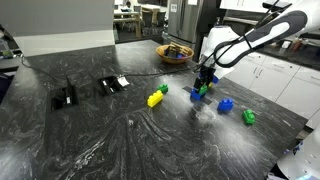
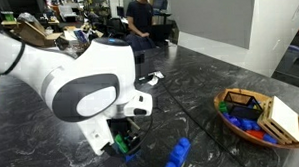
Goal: Place the green block on the front left on top of the square blue block
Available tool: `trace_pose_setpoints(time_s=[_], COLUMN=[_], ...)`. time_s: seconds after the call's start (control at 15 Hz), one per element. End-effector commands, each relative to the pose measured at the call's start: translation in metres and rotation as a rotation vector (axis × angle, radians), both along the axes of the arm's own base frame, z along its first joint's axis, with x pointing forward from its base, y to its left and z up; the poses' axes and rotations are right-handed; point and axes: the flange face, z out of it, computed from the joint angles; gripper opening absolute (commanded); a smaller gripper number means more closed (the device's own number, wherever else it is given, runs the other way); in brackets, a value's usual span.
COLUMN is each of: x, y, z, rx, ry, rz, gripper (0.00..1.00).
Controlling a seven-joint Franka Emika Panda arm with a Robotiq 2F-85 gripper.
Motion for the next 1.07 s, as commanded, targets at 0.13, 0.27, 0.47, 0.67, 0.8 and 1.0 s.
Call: trace_pose_setpoints(time_s=[0.13, 0.27, 0.47, 0.67, 0.8, 1.0], x=[0.003, 0.002, 0.002, 0.003, 0.004, 0.006], y=[0.006, 0.005, 0.002, 0.002, 0.002, 0.001], z=[-0.007, -0.007, -0.004, 0.001, 0.006, 0.015], rx=[-0.032, -0.049, -0.07, -0.056, -0.06, -0.089], ry=[0.015, 0.016, 0.012, 0.0, -0.009, -0.027], rz=[-0.003, -0.003, -0.012, -0.013, -0.015, -0.001], gripper=[1.0, 1.0, 1.0, 1.0, 1.0, 1.0])
